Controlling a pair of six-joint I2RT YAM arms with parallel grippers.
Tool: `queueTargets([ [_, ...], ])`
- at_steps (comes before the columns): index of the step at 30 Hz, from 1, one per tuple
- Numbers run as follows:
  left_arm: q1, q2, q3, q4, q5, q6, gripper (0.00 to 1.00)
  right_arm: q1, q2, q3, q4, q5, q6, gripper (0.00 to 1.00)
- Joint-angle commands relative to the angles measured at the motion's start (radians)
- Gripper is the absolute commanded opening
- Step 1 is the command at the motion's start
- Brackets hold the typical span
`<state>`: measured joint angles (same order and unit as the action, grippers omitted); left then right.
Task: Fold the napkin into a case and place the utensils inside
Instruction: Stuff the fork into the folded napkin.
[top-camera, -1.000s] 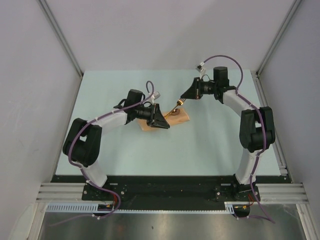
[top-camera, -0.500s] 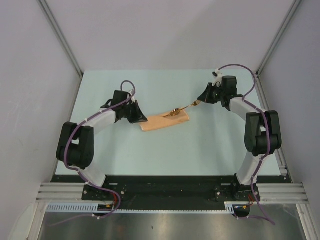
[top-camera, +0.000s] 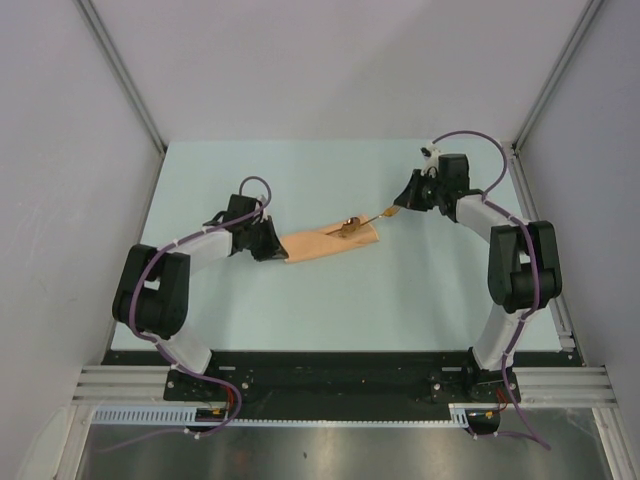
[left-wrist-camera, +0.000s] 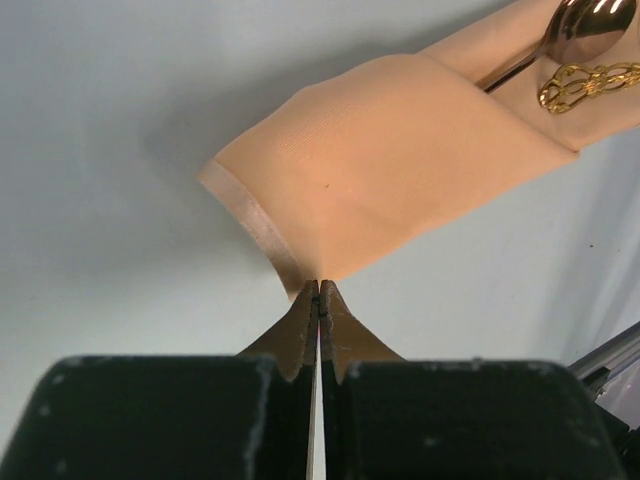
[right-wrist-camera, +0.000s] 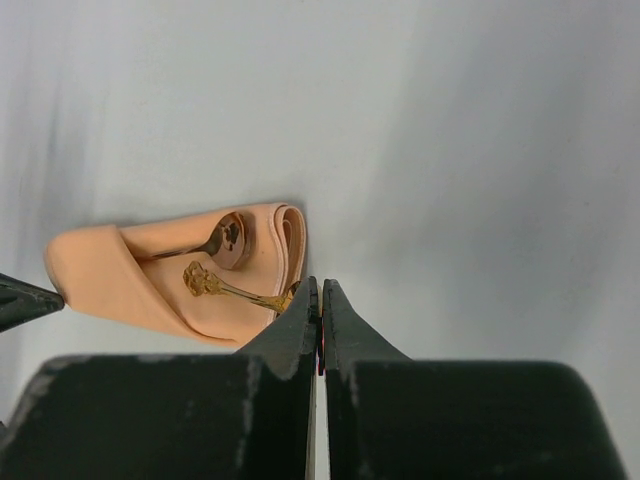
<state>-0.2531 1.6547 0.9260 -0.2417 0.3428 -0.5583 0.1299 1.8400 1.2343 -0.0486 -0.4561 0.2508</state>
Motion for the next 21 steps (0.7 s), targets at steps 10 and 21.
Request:
queueTargets([
  [10, -0.011, -0.027, -0.049, 0.062, 0.013, -0.008, 0.00, 0.096, 0.004, 0.040, -0.003, 0.033, 0.080, 0.00],
  [21, -0.015, -0.032, -0.052, 0.067, 0.019, -0.006, 0.00, 0.180, 0.024, 0.060, -0.045, 0.082, 0.139, 0.00],
])
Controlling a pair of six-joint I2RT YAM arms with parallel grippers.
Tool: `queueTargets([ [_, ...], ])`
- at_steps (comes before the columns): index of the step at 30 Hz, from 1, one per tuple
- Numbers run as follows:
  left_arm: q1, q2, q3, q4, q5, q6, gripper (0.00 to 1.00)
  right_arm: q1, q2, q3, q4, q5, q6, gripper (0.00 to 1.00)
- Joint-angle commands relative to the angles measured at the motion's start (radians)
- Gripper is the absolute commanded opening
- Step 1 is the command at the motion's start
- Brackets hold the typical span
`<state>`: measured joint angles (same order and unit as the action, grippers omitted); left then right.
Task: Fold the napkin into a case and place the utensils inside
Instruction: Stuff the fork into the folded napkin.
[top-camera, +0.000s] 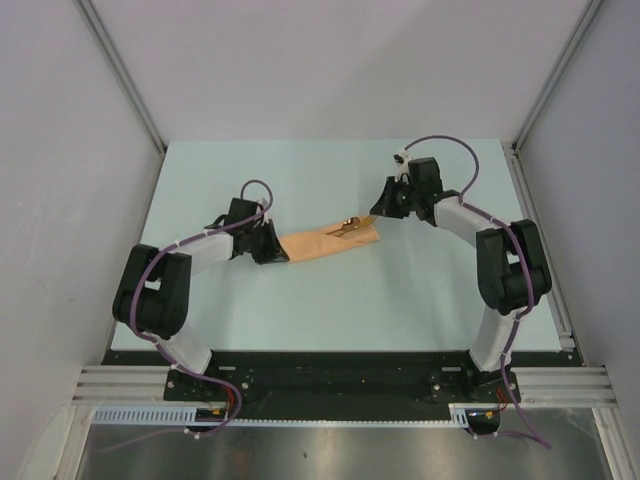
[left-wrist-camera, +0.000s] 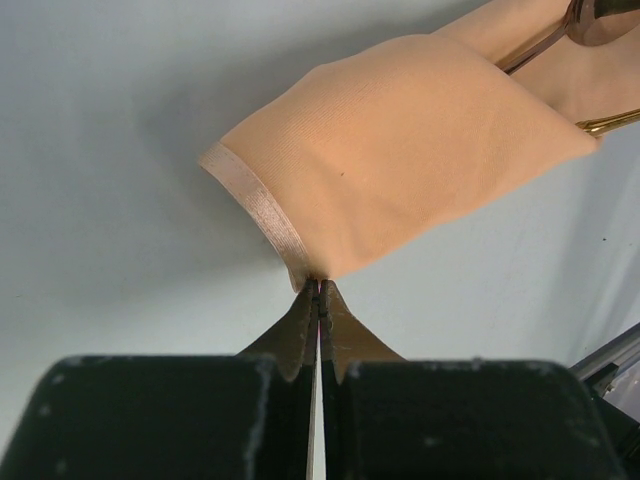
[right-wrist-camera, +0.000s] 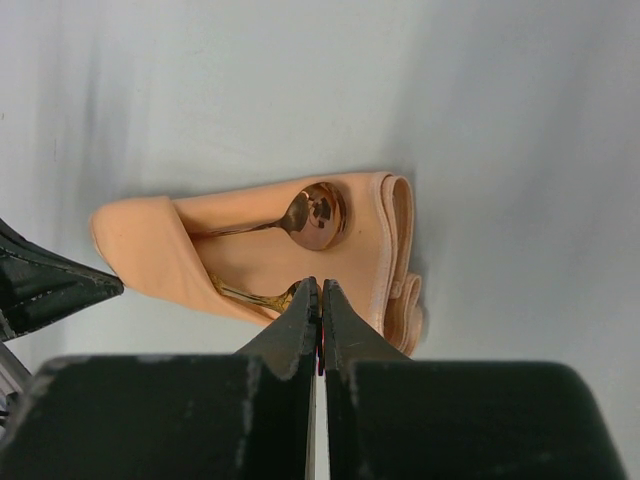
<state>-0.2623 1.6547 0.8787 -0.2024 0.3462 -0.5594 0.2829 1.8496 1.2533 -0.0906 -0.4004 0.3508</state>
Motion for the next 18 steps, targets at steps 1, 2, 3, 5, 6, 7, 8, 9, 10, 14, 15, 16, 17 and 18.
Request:
queueTargets([
  [1, -0.006, -0.033, -0.006, 0.029, 0.017, -0.005, 0.00, 0.030, 0.017, 0.038, -0.001, 0.026, 0.045, 0.00],
  [2, -0.006, -0.035, -0.004, 0.028, 0.016, -0.007, 0.00, 0.035, 0.020, 0.037, 0.000, 0.023, 0.053, 0.00],
  [3, -0.006, -0.035, -0.006, 0.031, 0.019, -0.007, 0.00, 0.047, 0.028, 0.037, 0.002, 0.025, 0.054, 0.00],
  [5, -0.008, -0.038, -0.006, 0.029, 0.017, -0.007, 0.00, 0.053, 0.036, 0.035, 0.008, 0.025, 0.076, 0.00],
  [6, -0.008, -0.038, -0.006, 0.028, 0.019, -0.007, 0.00, 0.059, 0.045, 0.035, 0.009, 0.020, 0.086, 0.00],
  [7, -0.009, -0.041, -0.007, 0.027, 0.019, -0.007, 0.00, 0.068, 0.048, 0.034, 0.011, 0.023, 0.094, 0.00],
  [8, -0.009, -0.042, -0.007, 0.031, 0.017, -0.007, 0.00, 0.074, 0.049, 0.032, 0.014, 0.026, 0.102, 0.00],
  [9, -0.009, -0.044, -0.009, 0.031, 0.014, -0.007, 0.00, 0.081, 0.051, 0.029, 0.018, 0.031, 0.117, 0.00],
  [10, -0.009, -0.044, -0.009, 0.031, 0.014, -0.007, 0.00, 0.088, 0.051, 0.020, 0.023, 0.043, 0.128, 0.00],
  [14, -0.011, -0.041, -0.007, 0.037, 0.019, -0.013, 0.00, 0.110, 0.060, 0.001, 0.058, 0.060, 0.185, 0.00],
  [15, -0.011, -0.041, -0.007, 0.038, 0.020, -0.013, 0.00, 0.114, 0.063, 0.001, 0.060, 0.063, 0.188, 0.00],
  [16, -0.009, -0.042, -0.009, 0.038, 0.020, -0.013, 0.00, 0.116, 0.068, -0.003, 0.066, 0.063, 0.200, 0.00],
  [17, -0.011, -0.039, -0.009, 0.038, 0.020, -0.013, 0.00, 0.119, 0.071, -0.006, 0.066, 0.066, 0.206, 0.00],
  [18, -0.011, -0.041, -0.009, 0.037, 0.019, -0.013, 0.00, 0.124, 0.072, -0.008, 0.065, 0.067, 0.208, 0.00],
])
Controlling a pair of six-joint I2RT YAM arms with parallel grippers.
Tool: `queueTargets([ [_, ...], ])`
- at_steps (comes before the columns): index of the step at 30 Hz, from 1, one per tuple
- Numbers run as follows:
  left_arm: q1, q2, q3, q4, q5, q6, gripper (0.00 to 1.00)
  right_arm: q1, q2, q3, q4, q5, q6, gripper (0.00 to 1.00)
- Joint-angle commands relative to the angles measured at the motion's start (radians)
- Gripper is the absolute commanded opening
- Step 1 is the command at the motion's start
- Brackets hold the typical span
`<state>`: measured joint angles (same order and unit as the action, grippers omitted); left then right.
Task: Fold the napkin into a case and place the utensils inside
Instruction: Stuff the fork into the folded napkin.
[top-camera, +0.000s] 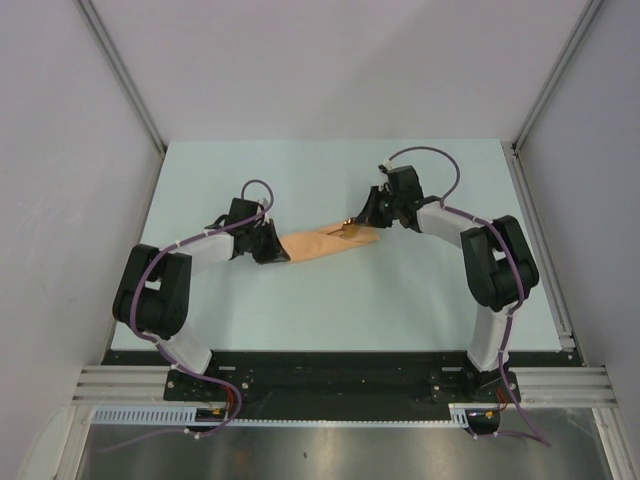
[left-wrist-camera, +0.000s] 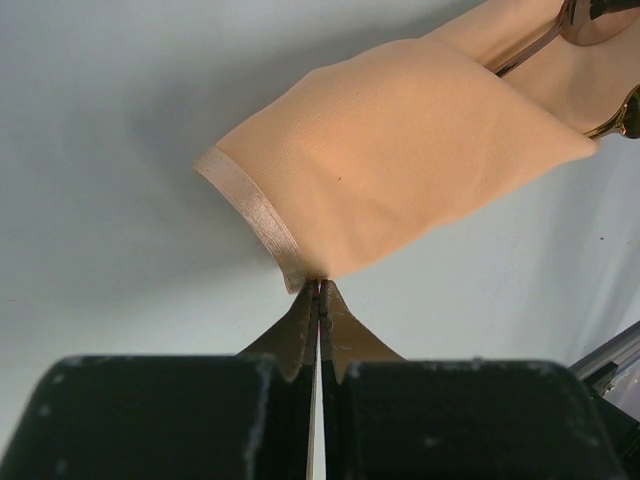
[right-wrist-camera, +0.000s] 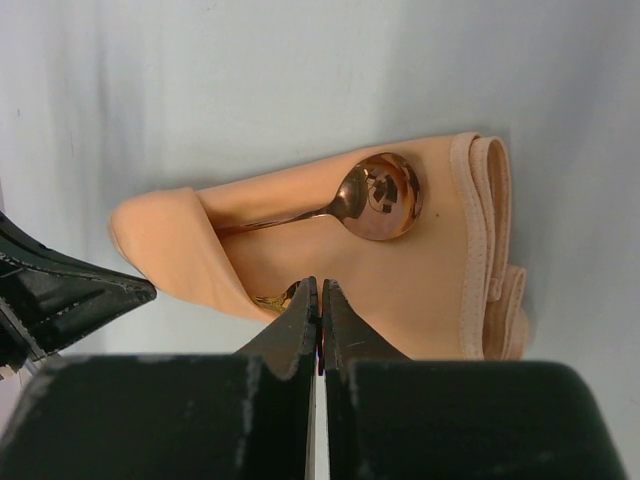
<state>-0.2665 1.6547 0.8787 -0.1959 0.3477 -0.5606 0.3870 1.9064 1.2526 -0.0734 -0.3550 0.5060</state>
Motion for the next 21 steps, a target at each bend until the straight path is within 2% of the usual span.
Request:
queueTargets([
  [1, -0.007, -0.044, -0.009, 0.030, 0.019, -0.010, 0.00, 0.019, 0.016, -0.009, 0.047, 0.025, 0.054, 0.00],
  [7, -0.007, -0.045, -0.007, 0.029, 0.022, -0.010, 0.00, 0.023, 0.028, -0.024, 0.053, 0.030, 0.048, 0.02],
  [10, -0.007, -0.062, -0.004, 0.032, 0.031, -0.010, 0.00, 0.024, 0.037, -0.021, 0.049, 0.034, 0.040, 0.08],
  [13, -0.007, -0.099, 0.006, 0.018, 0.036, -0.002, 0.11, 0.023, 0.037, -0.021, 0.044, 0.042, 0.034, 0.16],
  [15, -0.007, -0.117, 0.035, -0.006, 0.054, 0.010, 0.24, 0.024, 0.036, -0.021, 0.041, 0.057, 0.022, 0.22],
  [16, -0.007, -0.139, 0.066, -0.023, 0.056, 0.027, 0.31, 0.026, 0.036, -0.019, 0.032, 0.063, 0.017, 0.30],
  [21, -0.007, -0.239, 0.131, -0.117, 0.037, 0.076, 0.41, 0.026, -0.003, -0.016, -0.017, 0.116, -0.023, 0.45],
])
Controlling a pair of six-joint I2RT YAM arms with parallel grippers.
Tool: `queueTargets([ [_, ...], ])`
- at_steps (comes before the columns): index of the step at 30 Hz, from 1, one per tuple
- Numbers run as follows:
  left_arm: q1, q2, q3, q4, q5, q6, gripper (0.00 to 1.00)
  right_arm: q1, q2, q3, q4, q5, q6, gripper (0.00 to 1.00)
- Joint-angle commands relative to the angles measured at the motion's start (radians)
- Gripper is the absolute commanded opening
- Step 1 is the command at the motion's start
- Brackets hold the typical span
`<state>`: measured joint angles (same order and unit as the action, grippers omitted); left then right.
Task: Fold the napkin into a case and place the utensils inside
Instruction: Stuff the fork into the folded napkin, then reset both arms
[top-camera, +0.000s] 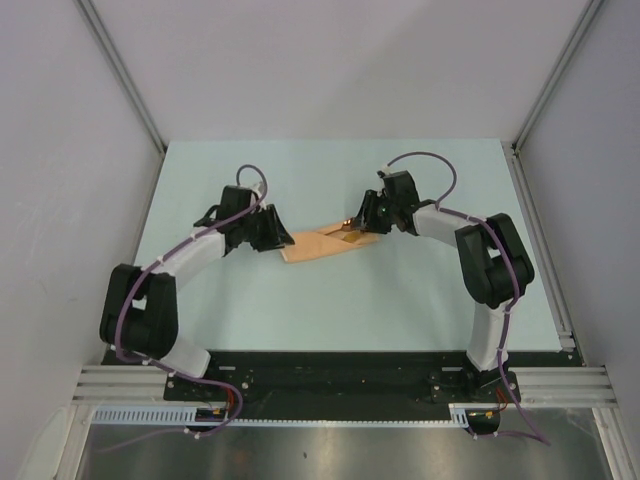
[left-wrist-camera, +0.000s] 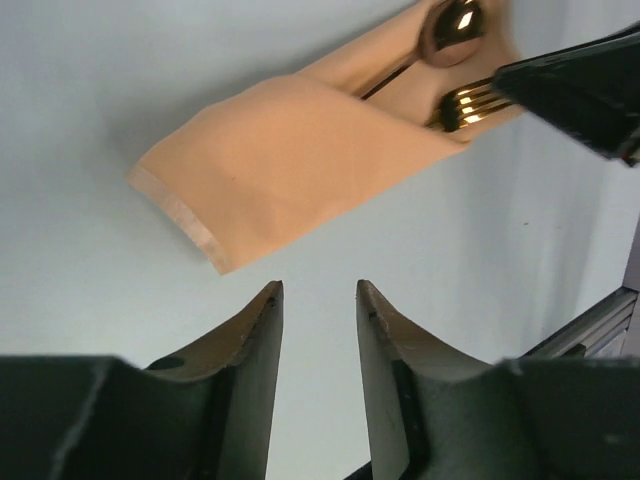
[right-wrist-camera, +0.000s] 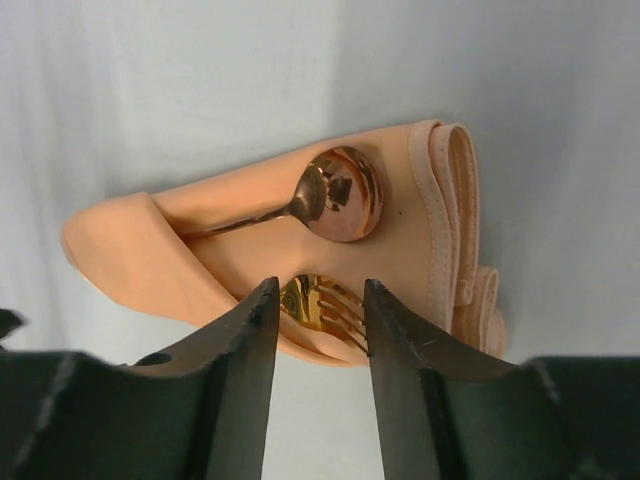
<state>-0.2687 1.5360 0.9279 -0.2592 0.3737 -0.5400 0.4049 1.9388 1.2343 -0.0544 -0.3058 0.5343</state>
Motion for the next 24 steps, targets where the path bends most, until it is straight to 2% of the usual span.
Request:
queueTargets([
  [1, -0.004, -0.137, 0.092, -0.067, 0.017, 0.060, 0.43, 0.008, -0.056, 0.008, -0.050, 0.080, -0.060, 0.50],
  [3, -0.010, -0.191, 0.092, -0.068, 0.030, 0.063, 0.44, 0.008, -0.084, 0.027, -0.128, 0.148, -0.088, 0.54],
  [4, -0.015, -0.209, 0.080, -0.060, 0.042, 0.063, 0.47, 0.006, -0.122, 0.031, -0.148, 0.177, -0.118, 0.61],
  [8, -0.061, -0.292, 0.026, -0.029, 0.056, 0.057, 0.50, 0.003, -0.228, 0.059, -0.272, 0.359, -0.183, 0.78],
  [10, -0.121, -0.358, -0.042, 0.042, 0.057, 0.026, 0.51, 0.008, -0.286, 0.031, -0.315, 0.407, -0.197, 0.85],
  [11, -0.147, -0.378, -0.069, 0.072, 0.051, 0.014, 0.52, 0.011, -0.366, 0.012, -0.323, 0.430, -0.194, 0.87],
  [15, -0.367, -0.497, -0.237, 0.249, -0.050, -0.072, 0.55, 0.075, -0.595, -0.188, -0.297, 0.404, -0.133, 1.00],
  [17, -0.465, -0.536, -0.291, 0.323, -0.108, -0.104, 0.60, 0.136, -0.750, -0.284, -0.234, 0.360, -0.068, 1.00],
  [21, -0.569, -0.638, -0.430, 0.477, -0.179, -0.155, 0.66, 0.233, -0.967, -0.578, -0.130, 0.315, 0.065, 1.00],
  [24, -0.647, -0.721, -0.501, 0.561, -0.237, -0.178, 0.73, 0.361, -1.113, -0.688, -0.117, 0.405, 0.119, 1.00],
])
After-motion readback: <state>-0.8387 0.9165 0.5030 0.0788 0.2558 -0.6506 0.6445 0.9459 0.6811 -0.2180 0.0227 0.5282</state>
